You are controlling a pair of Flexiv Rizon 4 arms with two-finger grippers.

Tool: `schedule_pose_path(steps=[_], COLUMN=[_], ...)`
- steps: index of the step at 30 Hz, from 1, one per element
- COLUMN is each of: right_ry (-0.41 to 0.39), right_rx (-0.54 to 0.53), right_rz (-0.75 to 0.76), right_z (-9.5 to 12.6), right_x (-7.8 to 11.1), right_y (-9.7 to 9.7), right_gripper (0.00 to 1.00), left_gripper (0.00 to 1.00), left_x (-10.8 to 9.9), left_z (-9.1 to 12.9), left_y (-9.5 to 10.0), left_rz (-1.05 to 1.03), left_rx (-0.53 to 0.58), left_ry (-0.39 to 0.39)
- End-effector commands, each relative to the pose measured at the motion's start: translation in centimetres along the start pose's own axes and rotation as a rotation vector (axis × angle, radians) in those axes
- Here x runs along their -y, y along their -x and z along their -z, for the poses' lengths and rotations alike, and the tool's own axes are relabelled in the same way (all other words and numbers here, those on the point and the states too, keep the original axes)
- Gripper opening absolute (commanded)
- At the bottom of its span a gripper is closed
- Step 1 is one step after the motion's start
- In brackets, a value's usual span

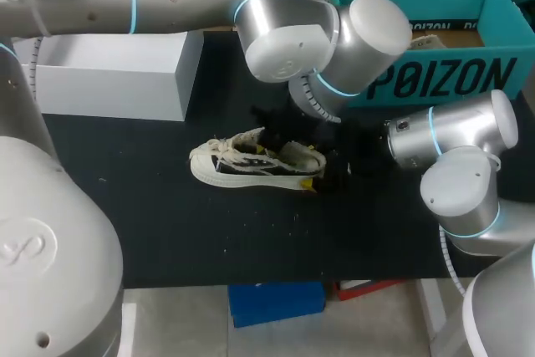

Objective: Take the shoe out of the shoebox, open the shoe tongue, remove and reinsert the insole, then place the shoe into the shoebox

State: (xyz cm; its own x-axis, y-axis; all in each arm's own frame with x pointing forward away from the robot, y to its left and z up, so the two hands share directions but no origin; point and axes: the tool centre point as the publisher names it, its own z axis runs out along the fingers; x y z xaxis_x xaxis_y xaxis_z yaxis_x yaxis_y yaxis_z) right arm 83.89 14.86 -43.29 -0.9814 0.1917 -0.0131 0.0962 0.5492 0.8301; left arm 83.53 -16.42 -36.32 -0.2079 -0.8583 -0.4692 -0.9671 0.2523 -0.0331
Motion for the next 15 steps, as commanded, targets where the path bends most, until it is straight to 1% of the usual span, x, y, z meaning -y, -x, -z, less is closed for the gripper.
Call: schedule_pose_path(steps=[1, 8, 12, 15], right_ry=[0.0, 0.0, 0.0, 0.0], right_rx=[0.003, 0.003, 0.003, 0.003], right_rz=[-0.001, -0.001, -0.001, -0.001], right_z=[-0.3, -0.3, -0.3, -0.3], right_x=[0.2, 0.2, 0.2, 0.2], right_y=[-0.1, -0.1, -0.1, -0.1], right_gripper=[0.0, 0.0, 0.0, 0.0], left_gripper=[0.0, 0.0, 0.0, 0.0], left_x=[0.0, 0.9, 1.2, 1.1], left_z=[1.0, 2.9, 3.4, 3.6], left_y=[0.3, 0.6, 0.6, 0.9], left_rz=[0.006, 0.017, 0.015, 0.016], left_rx=[-0.006, -0.013, -0.015, -0.012], left_ry=[-0.026, -0.081, -0.101, -0.108])
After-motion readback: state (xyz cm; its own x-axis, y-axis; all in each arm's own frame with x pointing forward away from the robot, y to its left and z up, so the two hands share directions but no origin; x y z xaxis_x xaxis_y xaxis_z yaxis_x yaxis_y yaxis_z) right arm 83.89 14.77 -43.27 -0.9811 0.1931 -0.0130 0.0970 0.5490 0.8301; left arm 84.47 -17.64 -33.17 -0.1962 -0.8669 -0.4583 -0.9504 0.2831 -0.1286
